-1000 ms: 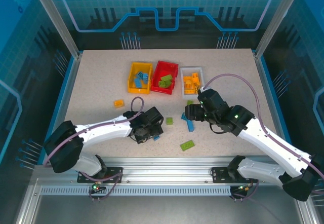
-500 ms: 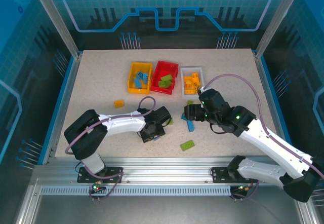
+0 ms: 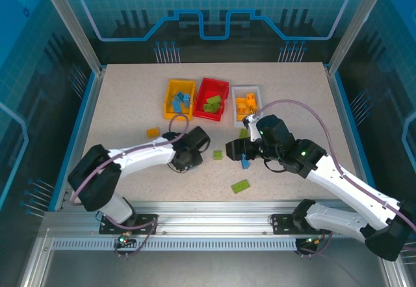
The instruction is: Sort the legos into containers by color
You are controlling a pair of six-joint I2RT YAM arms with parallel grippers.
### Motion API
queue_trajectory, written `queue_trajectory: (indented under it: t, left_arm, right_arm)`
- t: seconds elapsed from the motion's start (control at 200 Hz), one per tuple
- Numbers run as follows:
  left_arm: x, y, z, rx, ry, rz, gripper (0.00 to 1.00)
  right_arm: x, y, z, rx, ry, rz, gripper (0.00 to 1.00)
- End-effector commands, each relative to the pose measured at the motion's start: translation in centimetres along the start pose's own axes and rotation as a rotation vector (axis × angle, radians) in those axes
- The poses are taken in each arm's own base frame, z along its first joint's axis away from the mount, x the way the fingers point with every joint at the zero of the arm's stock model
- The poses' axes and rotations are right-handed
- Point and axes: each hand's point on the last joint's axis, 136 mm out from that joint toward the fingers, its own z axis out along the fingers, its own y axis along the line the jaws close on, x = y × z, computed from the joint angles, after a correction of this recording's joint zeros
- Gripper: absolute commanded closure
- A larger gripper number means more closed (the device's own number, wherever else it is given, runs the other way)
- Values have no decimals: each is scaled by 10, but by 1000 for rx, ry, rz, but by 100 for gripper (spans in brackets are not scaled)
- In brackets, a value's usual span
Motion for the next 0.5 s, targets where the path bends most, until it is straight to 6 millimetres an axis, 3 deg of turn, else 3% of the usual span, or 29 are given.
queue_trajectory:
  t: [0.0,0.13,0.27,0.395,0.495]
  left_arm:
    - [-53,3,-30,23,-71,100,62]
    - [-117,-4,-51,73,-118,131,62]
    - [-184,-18,-58,80,-200,185,62]
    - [-232,-31,-44,62,-224,202,63]
    - [-258,-41,-28,40,-220,224,64]
  right_arm:
    - [-19,46,-9,-243,-65,-61,21]
    - [-43,58,-8,-291,-147,-62,20]
    - [-79,62,-2,-260,-244,-67,20]
    - [-110,47,12,-139,-273,-32,20]
    - [-125,40,28,-107,-256,-1,20]
